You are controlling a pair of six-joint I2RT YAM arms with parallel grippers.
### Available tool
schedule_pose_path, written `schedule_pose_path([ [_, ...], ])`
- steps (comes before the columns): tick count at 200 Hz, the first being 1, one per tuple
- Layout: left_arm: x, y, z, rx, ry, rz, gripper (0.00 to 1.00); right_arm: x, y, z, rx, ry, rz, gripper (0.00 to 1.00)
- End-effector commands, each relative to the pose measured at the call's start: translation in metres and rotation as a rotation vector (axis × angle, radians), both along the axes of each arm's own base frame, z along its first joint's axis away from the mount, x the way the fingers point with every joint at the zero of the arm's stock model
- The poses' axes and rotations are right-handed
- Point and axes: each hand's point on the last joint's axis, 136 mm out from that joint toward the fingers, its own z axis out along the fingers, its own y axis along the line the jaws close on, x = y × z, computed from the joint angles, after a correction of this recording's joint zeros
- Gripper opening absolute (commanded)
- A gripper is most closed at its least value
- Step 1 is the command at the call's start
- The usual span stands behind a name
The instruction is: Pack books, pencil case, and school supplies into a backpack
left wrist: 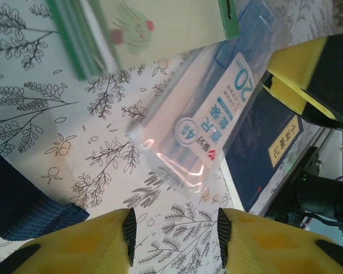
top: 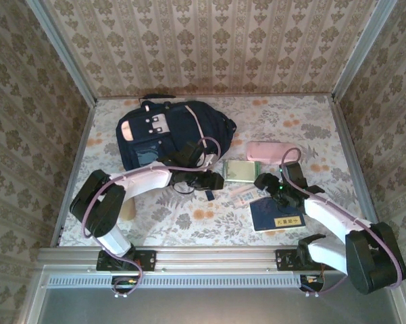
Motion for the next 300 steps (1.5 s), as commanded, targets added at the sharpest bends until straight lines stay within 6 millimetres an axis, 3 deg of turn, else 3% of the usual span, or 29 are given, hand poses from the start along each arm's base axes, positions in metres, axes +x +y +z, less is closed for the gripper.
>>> schedule_pose_path([
  [1, -0.004, -0.005, -0.007, -0.006, -0.003, -0.041, 0.45, 0.005, 0.013, 0.011, 0.078, -0.053, 0.01, 0.84],
  [51, -0.003, -0.009, -0.02, 0.019, -0.003, -0.06, 0.42, 0.018, -0.002, 0.025, 0.114, -0.157, -0.144, 0.73],
  [85, -0.007, -0.021, -0.02, 0.016, 0.001, -0.105, 0.34, 0.027, -0.006, 0.027, 0.171, -0.179, -0.225, 0.57],
  [113, -0.008, -0.025, -0.016, 0.007, -0.011, -0.125, 0.25, 0.031, -0.006, 0.025, 0.192, -0.172, -0.258, 0.5],
  [154, -0.011, -0.02, -0.009, 0.006, -0.03, -0.128, 0.19, 0.024, -0.02, 0.007, 0.132, -0.092, -0.332, 0.29],
  [212, -0.015, -0.008, 0.002, 0.005, -0.054, -0.109, 0.17, 0.024, -0.028, 0.011, 0.11, -0.081, -0.385, 0.03],
  [261, -0.012, 0.001, 0.034, -0.02, -0.113, -0.078, 0.23, 0.024, -0.038, 0.039, 0.089, -0.143, -0.421, 0.0],
  [300, 0.002, 0.02, 0.064, -0.04, -0.172, 0.005, 0.46, 0.031, -0.03, 0.076, 0.125, -0.235, -0.369, 0.0],
])
